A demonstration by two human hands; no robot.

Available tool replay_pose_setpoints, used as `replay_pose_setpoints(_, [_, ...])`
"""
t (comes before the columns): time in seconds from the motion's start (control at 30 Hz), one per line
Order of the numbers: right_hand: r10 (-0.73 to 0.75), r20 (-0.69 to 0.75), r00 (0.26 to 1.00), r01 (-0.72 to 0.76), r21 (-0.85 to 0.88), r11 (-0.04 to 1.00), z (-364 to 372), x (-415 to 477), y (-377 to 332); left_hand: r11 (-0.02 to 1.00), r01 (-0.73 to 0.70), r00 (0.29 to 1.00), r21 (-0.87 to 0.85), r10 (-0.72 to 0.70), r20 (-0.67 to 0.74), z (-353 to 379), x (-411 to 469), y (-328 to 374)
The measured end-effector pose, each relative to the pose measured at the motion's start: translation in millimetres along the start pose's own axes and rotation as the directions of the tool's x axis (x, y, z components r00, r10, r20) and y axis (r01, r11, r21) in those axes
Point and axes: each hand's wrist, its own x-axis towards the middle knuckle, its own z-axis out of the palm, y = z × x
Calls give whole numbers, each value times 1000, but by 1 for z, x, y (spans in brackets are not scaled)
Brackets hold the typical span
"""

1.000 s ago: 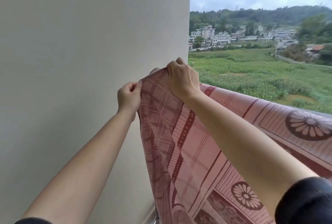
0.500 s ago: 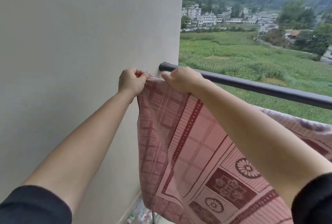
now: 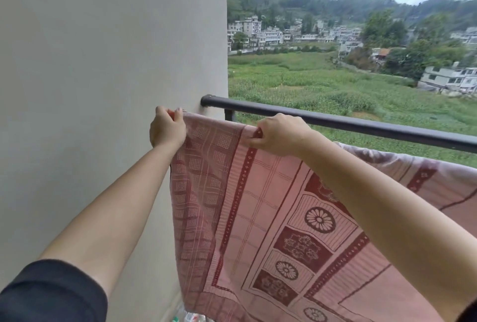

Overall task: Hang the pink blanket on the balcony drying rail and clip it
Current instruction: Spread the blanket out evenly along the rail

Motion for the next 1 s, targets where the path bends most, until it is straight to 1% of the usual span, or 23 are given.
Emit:
replay_pose_setpoints(0.07, [6,24,1000,-7,26,1000,1,-4,2,997,13,1000,-82,-15,-16,6,-15,-6])
replay_pose_setpoints(0.1, [4,13,1000,-5,23,1000,1,-6,2,996,9,1000,-85,-10,-22,8,-23,-10])
replay_pose_setpoints(0.17, [-2,-50,999,1,-25,1000,3,-7,0,999,2,1000,-48,-2,-3,13,-35,-20])
replay_pose_setpoints(0.27, [-4,-115,993,-8,-103,995,7,-11,-2,998,45,995,44,-49,89,15,-44,-33])
replay_pose_setpoints(0.4, [56,-91,994,-67,-127,990,4,-21,-3,983,92,967,156,-125,221,15,-49,-35])
replay_pose_setpoints(0.47, [76,-80,994,-87,-143,986,2,-24,-5,979,139,958,147,-170,232,14,-49,-28])
replay_pose_setpoints(0.5, [80,-72,994,-91,-158,983,0,-26,-5,981,150,964,122,-172,204,13,-49,-26])
replay_pose_setpoints(0.53, [83,-65,994,-93,-173,981,-1,-28,-5,988,134,978,83,-145,150,12,-50,-24])
replay_pose_setpoints(0.57, [86,-64,994,-96,-179,979,-1,-30,-4,996,82,993,44,-85,82,11,-52,-22])
replay_pose_setpoints(0.6, [86,-67,994,-97,-178,979,-1,-31,-2,1000,-12,1000,25,11,13,10,-54,-21])
replay_pose_setpoints(0.63, [84,-75,994,-96,-175,980,0,-32,-1,990,-138,989,40,140,-44,10,-55,-19])
replay_pose_setpoints(0.67, [79,-87,993,-93,-171,981,0,-33,0,960,-266,960,83,271,-64,12,-55,-16])
replay_pose_setpoints(0.7, [74,-101,992,-91,-167,982,1,-33,0,920,-368,925,135,377,-42,14,-53,-14])
replay_pose_setpoints(0.73, [71,-115,991,-89,-163,983,2,-34,0,887,-425,902,178,432,-1,17,-50,-12])
replay_pose_setpoints(0.77, [68,-130,989,-88,-156,984,3,-34,1,874,-440,896,205,444,31,19,-46,-10])
replay_pose_setpoints(0.83, [58,-151,987,-80,-141,987,6,-35,3,882,-421,904,212,426,26,23,-41,-12])
replay_pose_setpoints(0.9, [50,-173,984,-75,-139,988,8,-36,5,888,-426,900,174,436,-22,26,-38,-15])
replay_pose_setpoints(1.0, [48,-219,975,-87,-173,981,10,-37,3,878,-472,869,82,479,-126,28,-36,-13])
